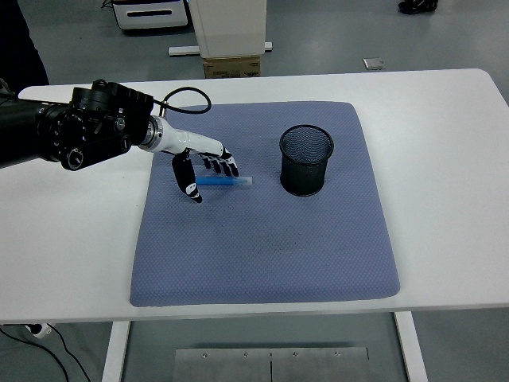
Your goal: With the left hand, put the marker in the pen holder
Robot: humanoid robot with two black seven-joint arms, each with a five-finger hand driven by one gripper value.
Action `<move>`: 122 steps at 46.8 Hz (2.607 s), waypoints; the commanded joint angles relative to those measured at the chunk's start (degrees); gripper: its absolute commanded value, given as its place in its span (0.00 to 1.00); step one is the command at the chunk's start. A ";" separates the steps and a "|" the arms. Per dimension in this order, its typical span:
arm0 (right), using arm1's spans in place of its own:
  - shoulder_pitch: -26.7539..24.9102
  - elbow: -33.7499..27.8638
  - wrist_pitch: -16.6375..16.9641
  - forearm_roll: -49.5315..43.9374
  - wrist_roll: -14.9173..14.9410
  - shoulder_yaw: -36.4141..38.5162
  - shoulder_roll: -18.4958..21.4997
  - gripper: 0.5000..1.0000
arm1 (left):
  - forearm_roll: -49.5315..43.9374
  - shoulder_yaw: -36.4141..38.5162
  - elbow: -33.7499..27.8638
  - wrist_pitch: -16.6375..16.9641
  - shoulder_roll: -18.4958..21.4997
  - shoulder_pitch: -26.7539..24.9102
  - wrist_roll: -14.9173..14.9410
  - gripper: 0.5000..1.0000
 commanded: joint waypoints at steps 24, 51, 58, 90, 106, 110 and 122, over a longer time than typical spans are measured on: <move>0.00 0.00 0.01 0.00 0.00 -0.04 0.00 1.00 | 3.54 0.00 0.00 0.35 -0.39 0.08 -0.09 0.39; 0.00 0.00 0.01 0.00 0.00 -0.04 0.00 1.00 | 5.92 0.00 -0.09 0.61 -1.18 0.34 -0.09 0.21; 0.00 0.00 0.01 0.00 0.00 -0.04 0.00 1.00 | 6.09 0.00 -0.09 0.61 -1.18 0.70 -0.09 0.21; 0.00 0.00 0.01 0.00 0.00 -0.04 0.00 1.00 | 6.80 0.00 -0.09 0.18 -1.18 0.70 -0.35 0.00; 0.00 0.00 0.01 0.00 0.00 -0.04 0.00 1.00 | 5.83 -2.45 -0.09 -0.09 -0.48 -0.27 -0.96 0.00; 0.00 0.00 0.01 0.00 0.00 0.04 0.00 1.00 | 4.52 -3.59 -0.09 -0.79 -0.30 -1.06 -0.96 0.00; 0.00 0.00 0.01 0.00 0.00 -0.04 0.00 1.00 | 0.12 -6.76 -0.18 -3.07 0.49 -2.90 -0.96 0.00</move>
